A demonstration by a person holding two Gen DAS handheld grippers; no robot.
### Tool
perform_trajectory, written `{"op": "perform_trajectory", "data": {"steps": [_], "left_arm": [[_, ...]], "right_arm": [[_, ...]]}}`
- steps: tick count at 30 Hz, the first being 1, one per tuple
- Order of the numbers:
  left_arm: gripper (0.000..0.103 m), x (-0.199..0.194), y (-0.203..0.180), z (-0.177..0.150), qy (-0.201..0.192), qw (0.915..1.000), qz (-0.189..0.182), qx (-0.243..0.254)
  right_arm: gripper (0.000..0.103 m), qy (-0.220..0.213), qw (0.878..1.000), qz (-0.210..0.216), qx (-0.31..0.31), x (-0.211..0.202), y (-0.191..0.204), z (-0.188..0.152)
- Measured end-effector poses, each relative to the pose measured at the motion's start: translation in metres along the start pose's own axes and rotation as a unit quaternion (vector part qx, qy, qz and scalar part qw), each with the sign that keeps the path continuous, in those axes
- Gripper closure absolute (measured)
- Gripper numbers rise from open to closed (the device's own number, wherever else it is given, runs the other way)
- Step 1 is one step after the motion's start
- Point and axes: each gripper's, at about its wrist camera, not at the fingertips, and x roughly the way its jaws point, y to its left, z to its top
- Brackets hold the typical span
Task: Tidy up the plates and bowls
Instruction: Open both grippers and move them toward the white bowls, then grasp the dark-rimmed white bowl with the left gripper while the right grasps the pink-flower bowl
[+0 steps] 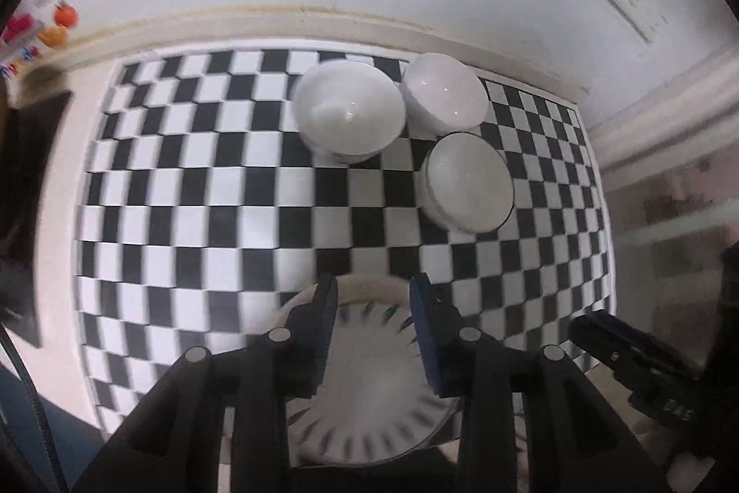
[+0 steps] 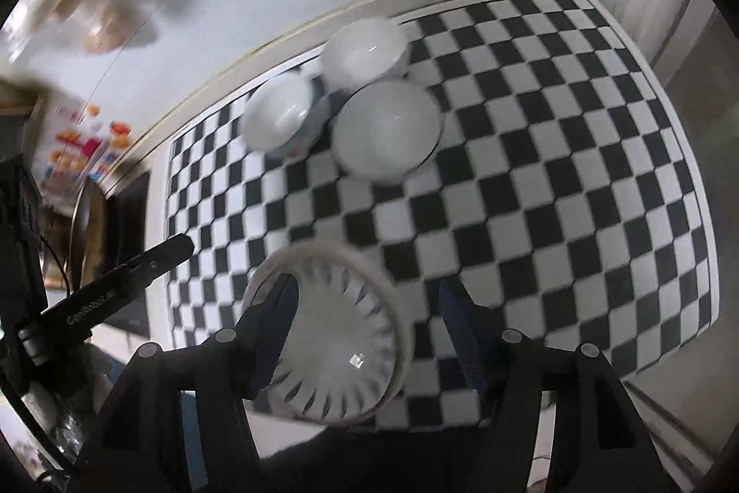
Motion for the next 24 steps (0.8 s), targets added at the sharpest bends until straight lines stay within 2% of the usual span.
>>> {"op": "perform_trajectory", "data": {"steps": [4,8,10,14,17,19,24], "left_arm": [[0.073,0.032,-0.005,0.031,0.031,0.9987,-0.013,-0.037],[0.073,0.046,-0.018,0.080,0.030,0.9982,-0.002,-0.052],[0.073,0.053,-0.029,0.113,0.022,0.9988,0.016,-0.041],[0.073,0.081,-0.050,0.169,0.038,0.9973,0.062,-0.003],[0.073,0.109,-0.059,0.194,0.062,0.9940,0.086,0.026],[0.073,0.130,-0.060,0.203,0.089,0.9915,0.087,0.038],[0.073,0.180,-0.065,0.213,0.135,0.9803,0.124,0.075]], "right_arm": [[0.037,0.017,1.000,0.017,0.016,0.027,-0.028,0.050],[0.037,0.031,0.998,0.039,0.023,0.055,-0.049,0.109],[0.037,0.037,0.998,0.046,0.027,0.071,-0.057,0.141],[0.039,0.058,0.996,0.062,0.034,0.110,-0.066,0.198],[0.043,0.078,0.994,0.069,0.033,0.138,-0.066,0.226],[0.045,0.089,0.993,0.067,0.029,0.155,-0.064,0.241],[0.054,0.117,0.990,0.068,0.034,0.190,-0.063,0.258]]}}
